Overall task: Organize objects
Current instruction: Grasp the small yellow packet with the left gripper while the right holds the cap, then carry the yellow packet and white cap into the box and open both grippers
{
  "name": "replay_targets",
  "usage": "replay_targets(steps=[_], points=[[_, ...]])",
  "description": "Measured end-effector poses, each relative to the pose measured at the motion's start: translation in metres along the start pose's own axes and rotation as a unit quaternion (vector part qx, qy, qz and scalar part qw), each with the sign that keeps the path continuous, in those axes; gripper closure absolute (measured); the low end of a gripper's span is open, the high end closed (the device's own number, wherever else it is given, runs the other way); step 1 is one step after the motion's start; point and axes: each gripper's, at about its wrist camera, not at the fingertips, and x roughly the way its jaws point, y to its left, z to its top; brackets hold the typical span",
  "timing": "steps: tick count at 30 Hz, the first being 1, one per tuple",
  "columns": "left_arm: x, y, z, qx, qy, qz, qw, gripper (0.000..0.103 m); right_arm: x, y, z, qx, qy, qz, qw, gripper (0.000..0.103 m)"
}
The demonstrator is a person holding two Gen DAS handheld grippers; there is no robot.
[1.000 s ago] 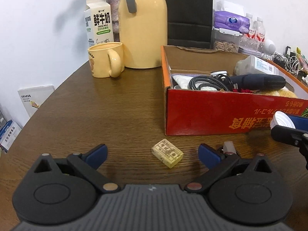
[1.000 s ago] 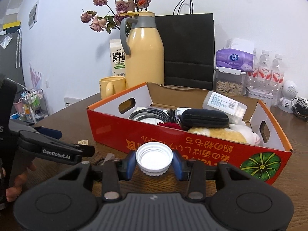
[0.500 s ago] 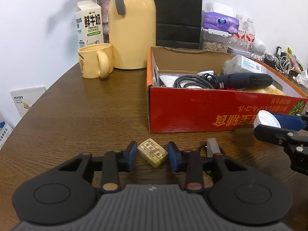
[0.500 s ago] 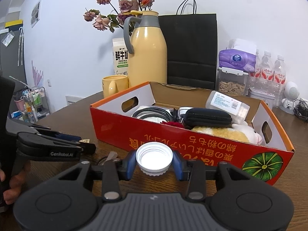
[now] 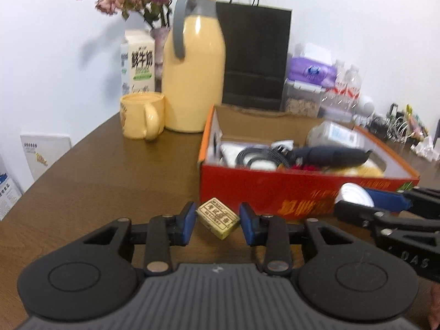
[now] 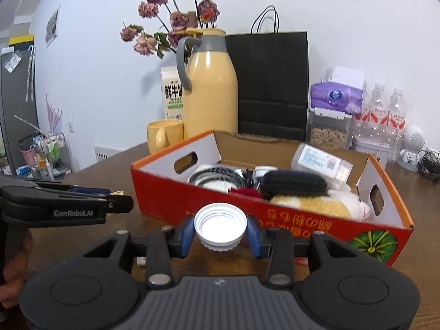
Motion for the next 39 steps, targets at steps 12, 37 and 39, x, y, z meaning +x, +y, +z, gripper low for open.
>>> replay_targets(steps=[12, 37, 39], points=[[0.004, -0.042, 0.055, 0.015, -0.061, -0.023, 0.9977, 0.067, 0.010, -0.012, 0.042, -0.014, -0.034, -0.020, 0.999, 0.064], [0.063, -0.043, 0.067, -0.020, -0.057, 0.006, 0.9982, 0.063, 0.059, -0.033, 0.046, 0.005, -0.025, -0.031, 0.999, 0.064], [0.060, -0.044, 0.066, -0.013, -0.068, 0.013, 0.9975, 0.047, 0.056, -0.033, 0.046, 0.004, -0.028, -0.033, 0.999, 0.047]])
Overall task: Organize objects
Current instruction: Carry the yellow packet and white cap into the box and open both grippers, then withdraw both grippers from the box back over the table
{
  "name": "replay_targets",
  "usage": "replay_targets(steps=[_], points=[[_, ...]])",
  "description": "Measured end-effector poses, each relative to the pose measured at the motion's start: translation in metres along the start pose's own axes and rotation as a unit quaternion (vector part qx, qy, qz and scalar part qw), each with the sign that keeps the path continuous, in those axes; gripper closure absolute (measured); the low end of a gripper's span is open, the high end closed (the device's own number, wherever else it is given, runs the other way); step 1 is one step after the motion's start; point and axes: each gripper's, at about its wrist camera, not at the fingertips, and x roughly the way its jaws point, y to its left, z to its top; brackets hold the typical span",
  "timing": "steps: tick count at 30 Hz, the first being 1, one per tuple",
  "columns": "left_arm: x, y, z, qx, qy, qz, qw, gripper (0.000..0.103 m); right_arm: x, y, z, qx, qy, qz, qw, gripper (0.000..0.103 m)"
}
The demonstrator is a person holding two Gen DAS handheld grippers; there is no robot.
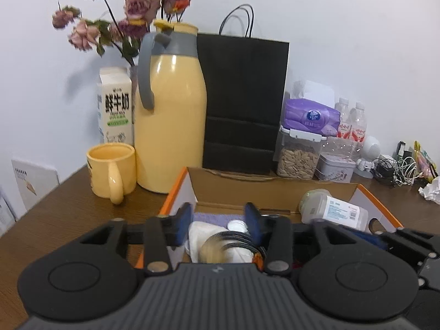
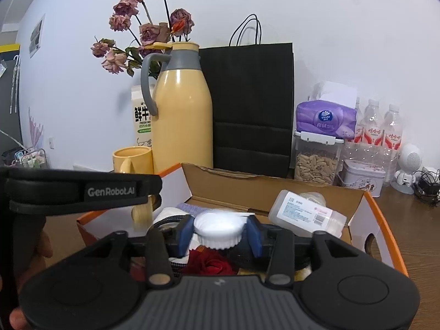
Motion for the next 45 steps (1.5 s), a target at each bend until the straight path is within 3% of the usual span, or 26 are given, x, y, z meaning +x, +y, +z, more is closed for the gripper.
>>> replay_targets(steps=[2, 4, 8, 27, 37, 45], points=[[-0.005, 0.000, -0.001, 0.003, -0.016, 0.006, 0.9999, 0.015, -0.003, 0.000, 0.000, -0.004, -0.005, -0.006, 1.000, 0.027], [-0.011, -0.001, 0.000, 0.009, -0.029, 0.005, 0.9995, 0.001, -0.006, 0.000, -0.001, -0.012, -0.005, -0.012, 1.000, 0.020], [-0.016, -0.002, 0.002, 0.009, -0.031, 0.005, 0.9995, 0.000, -0.007, -0.003, -0.001, -0.005, 0.000, -0.017, 1.000, 0.000], [-0.024, -0.003, 0.000, -0.001, -0.029, -0.003, 0.9996, 0.000, -0.016, -0.005, -0.001, -0.002, -0.003, -0.027, 1.000, 0.000], [-0.051, 0.007, 0.007, -0.029, -0.049, -0.003, 0.9984, 0.000, -0.039, 0.005, -0.004, -0.017, -0.018, -0.022, 0.999, 0.000], [-0.069, 0.027, -0.006, -0.026, -0.024, 0.017, 0.9992, 0.000, -0.053, 0.014, -0.018, -0.024, -0.004, -0.015, 1.000, 0.000]])
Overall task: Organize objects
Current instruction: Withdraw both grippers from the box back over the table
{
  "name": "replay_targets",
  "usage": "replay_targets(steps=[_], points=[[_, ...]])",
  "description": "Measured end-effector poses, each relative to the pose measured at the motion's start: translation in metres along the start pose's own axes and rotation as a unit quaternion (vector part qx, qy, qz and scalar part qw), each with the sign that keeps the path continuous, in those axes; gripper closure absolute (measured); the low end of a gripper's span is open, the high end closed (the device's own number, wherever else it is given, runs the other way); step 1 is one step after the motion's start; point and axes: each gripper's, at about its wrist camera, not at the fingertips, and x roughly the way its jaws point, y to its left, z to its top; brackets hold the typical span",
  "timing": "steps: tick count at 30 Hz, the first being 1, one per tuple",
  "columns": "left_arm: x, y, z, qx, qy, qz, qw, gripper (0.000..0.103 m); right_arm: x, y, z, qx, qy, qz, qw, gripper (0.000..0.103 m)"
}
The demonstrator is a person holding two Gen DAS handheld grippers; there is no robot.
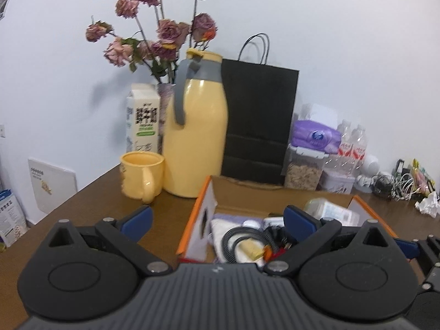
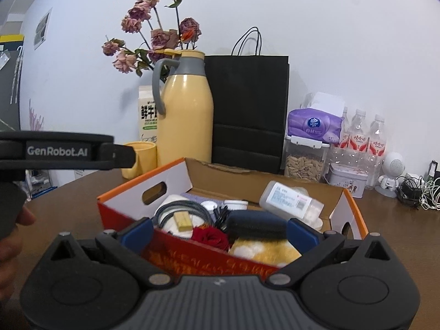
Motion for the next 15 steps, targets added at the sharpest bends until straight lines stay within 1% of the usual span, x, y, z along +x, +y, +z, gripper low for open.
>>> replay_targets(steps=[8, 15], points=[[-0.012, 0.031, -0.017, 0.004, 0.035, 0.028, 0.9990, 0.000, -0.010, 0.017, -0.023, -0.017, 0.037, 0.019, 0.999, 0.000], [-0.017, 0.059, -0.035, 0.008, 0.067, 0.052, 0.9964, 0.000, -0.006, 0.033, -0.040, -0.036, 0.083, 0.036, 0.995, 0.000]])
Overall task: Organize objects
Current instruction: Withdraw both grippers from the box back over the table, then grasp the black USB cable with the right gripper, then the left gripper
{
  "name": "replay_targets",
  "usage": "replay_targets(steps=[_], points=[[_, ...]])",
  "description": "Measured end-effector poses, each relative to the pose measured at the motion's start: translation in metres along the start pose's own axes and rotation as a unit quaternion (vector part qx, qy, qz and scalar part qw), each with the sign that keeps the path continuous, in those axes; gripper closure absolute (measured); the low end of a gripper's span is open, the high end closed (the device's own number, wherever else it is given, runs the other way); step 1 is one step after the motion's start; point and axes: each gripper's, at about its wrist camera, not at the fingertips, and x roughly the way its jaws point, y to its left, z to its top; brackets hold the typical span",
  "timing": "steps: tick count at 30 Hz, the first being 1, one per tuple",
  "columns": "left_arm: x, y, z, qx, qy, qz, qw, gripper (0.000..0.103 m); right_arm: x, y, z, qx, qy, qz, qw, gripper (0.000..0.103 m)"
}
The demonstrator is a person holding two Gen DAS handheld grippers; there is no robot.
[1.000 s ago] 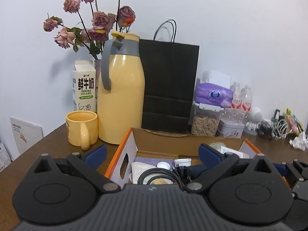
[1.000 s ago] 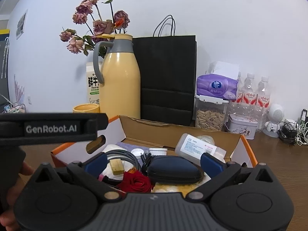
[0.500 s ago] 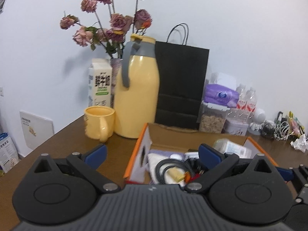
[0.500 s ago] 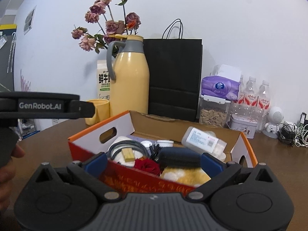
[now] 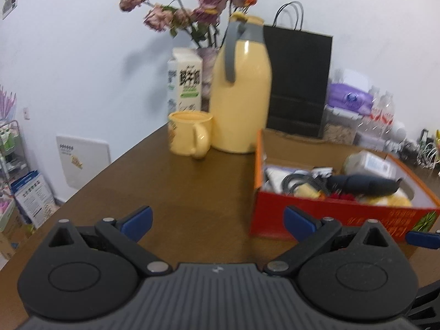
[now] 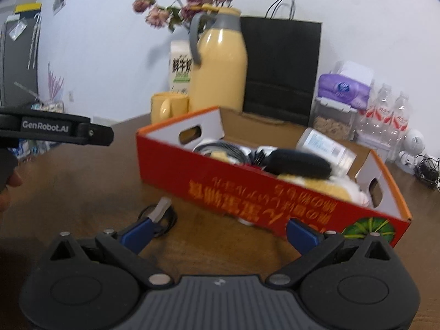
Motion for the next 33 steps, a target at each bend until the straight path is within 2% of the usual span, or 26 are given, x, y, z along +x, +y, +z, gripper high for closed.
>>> replay_targets(steps=[11, 16, 19, 21, 23, 28, 30, 33], points=[[0.009, 0.020, -0.016, -0.007, 0.026, -0.005, 0.9996, 0.000, 0.007, 0.011, -0.001, 0.004, 0.010, 0.007, 1.000, 0.003], [0.008, 0.019, -0.018, 0.000, 0.021, -0.013, 0.9997, 0.000, 0.014, 0.017, 0.003, 0.009, 0.013, 0.026, 1.000, 0.017], [0.008, 0.022, -0.019, -0.007, 0.021, -0.014, 0.9996, 0.000, 0.018, 0.022, 0.007, 0.014, 0.013, 0.039, 0.999, 0.030], [0.009, 0.025, -0.019, -0.015, 0.024, -0.016, 0.9995, 0.000, 0.022, 0.024, 0.011, 0.018, 0.014, 0.049, 0.999, 0.047], [0.010, 0.027, -0.019, -0.021, 0.024, -0.018, 0.9993, 0.000, 0.027, 0.028, 0.014, 0.020, 0.019, 0.058, 0.998, 0.057], [0.011, 0.028, -0.019, -0.025, 0.026, -0.022, 0.9991, 0.000, 0.042, 0.036, 0.020, 0.020, 0.034, 0.067, 0.997, 0.063], [0.011, 0.028, -0.019, -0.026, 0.025, -0.022, 0.9991, 0.000, 0.047, 0.038, 0.020, 0.020, 0.044, 0.070, 0.996, 0.073], [0.012, 0.028, -0.020, -0.027, 0.025, -0.024, 0.9990, 0.000, 0.050, 0.039, 0.020, 0.020, 0.047, 0.069, 0.996, 0.079]])
